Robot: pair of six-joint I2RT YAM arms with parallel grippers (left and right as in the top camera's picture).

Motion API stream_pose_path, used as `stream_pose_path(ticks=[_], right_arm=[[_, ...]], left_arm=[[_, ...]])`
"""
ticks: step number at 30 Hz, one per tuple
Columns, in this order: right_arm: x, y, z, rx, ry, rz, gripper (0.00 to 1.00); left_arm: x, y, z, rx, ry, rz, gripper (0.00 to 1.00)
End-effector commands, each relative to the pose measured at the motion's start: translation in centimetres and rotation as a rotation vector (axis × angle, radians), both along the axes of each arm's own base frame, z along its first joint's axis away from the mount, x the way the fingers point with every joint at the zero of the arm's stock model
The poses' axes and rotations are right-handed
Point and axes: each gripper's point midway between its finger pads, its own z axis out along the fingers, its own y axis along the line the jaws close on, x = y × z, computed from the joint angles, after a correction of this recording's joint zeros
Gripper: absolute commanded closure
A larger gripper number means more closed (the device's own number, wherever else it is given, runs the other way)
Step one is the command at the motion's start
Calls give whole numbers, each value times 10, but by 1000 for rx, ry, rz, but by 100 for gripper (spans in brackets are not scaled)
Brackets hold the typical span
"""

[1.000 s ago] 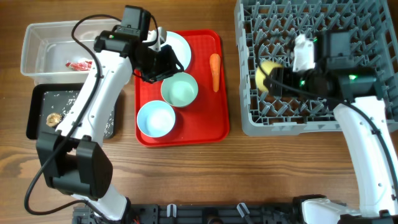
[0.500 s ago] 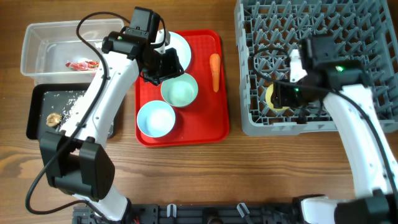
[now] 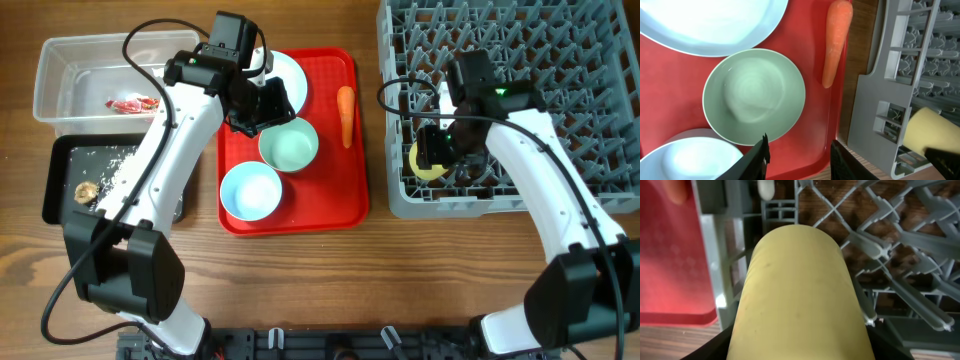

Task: Sort waste into correct bins and load items into the dishwasher rack
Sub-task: 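Carry the yellow cup with the right gripper and place it in the rack, then grasp the carrot on the red tray with the left gripper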

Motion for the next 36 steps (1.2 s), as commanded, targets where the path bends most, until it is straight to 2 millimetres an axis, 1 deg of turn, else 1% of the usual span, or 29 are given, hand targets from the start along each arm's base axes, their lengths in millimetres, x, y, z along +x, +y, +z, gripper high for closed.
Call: stream_pose_path(ticks=[1,3,8,11,13,15,18,19,21,23,26,28,29,31,34,36], right_arm=[[-1,-3,-14,-26,33,-18,34],[-2,-3,-14,-27,39,-18,29],[-2,-3,-12,-26,38,-18,11],[0,-3,-1,-24,27,-17,8],[5,-2,15,-17,-1,-18,7],[11,2,37,3,-45,-15,7],[20,9,73,48,-128,7,7],[24,11,89,64,-168,10,7],[29,18,110,109,-225,20,7],[34,28,127,163,-277,47,7],[39,33,135,196,-316,58,7],[42,33,136,203,-326,40,6],[43,33,137,208,-331,37,5],[44,31,139,224,-338,32,4],[46,22,144,228,-352,7,4],[46,12,147,224,-365,-17,3]], left_arm=[[1,-1,6,10,-25,-13,60],[1,-1,6,10,-25,-13,60],[1,-1,6,10,-25,-13,60],[2,-1,6,9,-29,-13,60],[3,-2,7,7,-36,-12,56],[4,-2,7,6,-40,-14,54],[5,-3,8,-1,-41,-2,54],[5,-5,8,-1,-42,-5,54],[5,-7,8,-1,-45,-11,54],[6,-10,10,-9,-51,-4,54],[8,-20,13,-19,-73,-19,53],[7,-33,15,-20,-99,-47,53],[8,-38,14,6,-121,-57,53],[9,-41,12,86,-162,-59,51],[11,-46,9,193,-214,-48,45],[11,-57,6,205,-234,-59,44]])
